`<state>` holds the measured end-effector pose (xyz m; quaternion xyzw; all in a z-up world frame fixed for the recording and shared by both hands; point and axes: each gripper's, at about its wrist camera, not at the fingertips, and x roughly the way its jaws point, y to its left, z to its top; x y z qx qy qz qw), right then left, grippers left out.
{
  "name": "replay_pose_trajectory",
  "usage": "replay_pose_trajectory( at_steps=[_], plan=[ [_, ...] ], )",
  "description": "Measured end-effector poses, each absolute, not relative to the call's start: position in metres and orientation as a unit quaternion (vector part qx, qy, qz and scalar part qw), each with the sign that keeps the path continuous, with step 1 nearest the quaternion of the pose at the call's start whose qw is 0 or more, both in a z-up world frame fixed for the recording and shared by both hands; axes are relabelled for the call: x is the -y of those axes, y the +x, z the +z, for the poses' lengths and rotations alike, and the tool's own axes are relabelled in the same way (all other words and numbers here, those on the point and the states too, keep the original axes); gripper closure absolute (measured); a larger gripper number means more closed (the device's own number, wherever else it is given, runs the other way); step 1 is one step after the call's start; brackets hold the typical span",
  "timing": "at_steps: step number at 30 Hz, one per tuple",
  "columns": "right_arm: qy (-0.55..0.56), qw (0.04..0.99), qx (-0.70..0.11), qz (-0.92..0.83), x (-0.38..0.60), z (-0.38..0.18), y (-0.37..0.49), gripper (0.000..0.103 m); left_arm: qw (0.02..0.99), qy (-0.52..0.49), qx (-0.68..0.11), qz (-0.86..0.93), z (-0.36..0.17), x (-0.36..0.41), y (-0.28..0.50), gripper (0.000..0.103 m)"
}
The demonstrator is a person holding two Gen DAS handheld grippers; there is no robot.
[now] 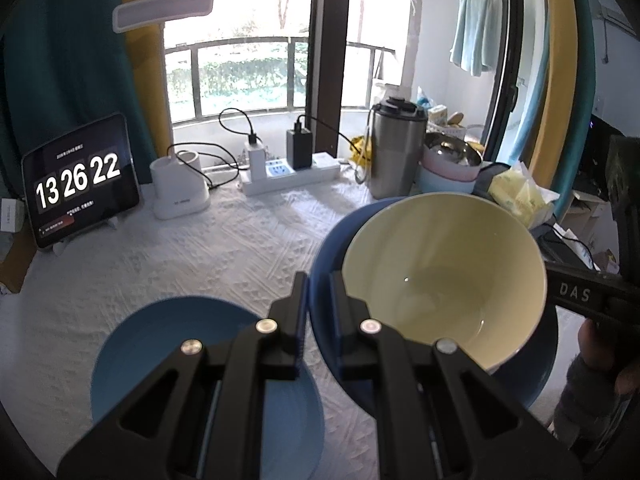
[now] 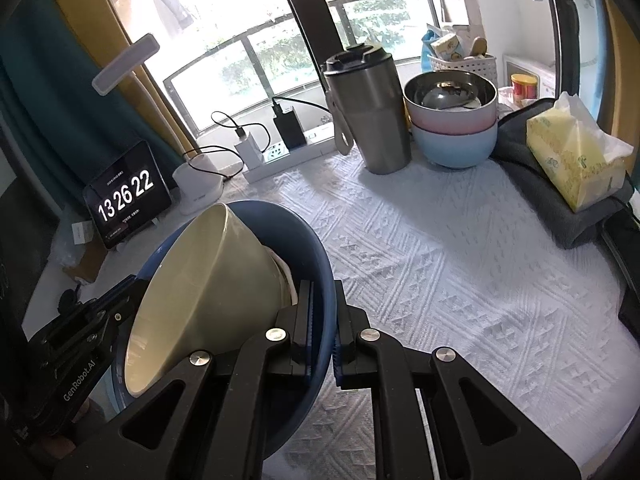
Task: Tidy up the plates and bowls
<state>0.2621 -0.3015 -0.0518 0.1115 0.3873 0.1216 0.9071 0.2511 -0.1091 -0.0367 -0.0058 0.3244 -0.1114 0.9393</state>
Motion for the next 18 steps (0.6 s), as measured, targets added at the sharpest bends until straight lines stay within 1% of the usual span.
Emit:
replay_pose_trajectory(
  at_steps=[18],
  plan=[
    [0.09, 0.912, -0.378, 0.135, 0.264, -0.031, 0.255, 0.092, 0.946, -0.026, -0.308, -0.095, -0.022, 0.071, 0.238, 0.094]
  ],
)
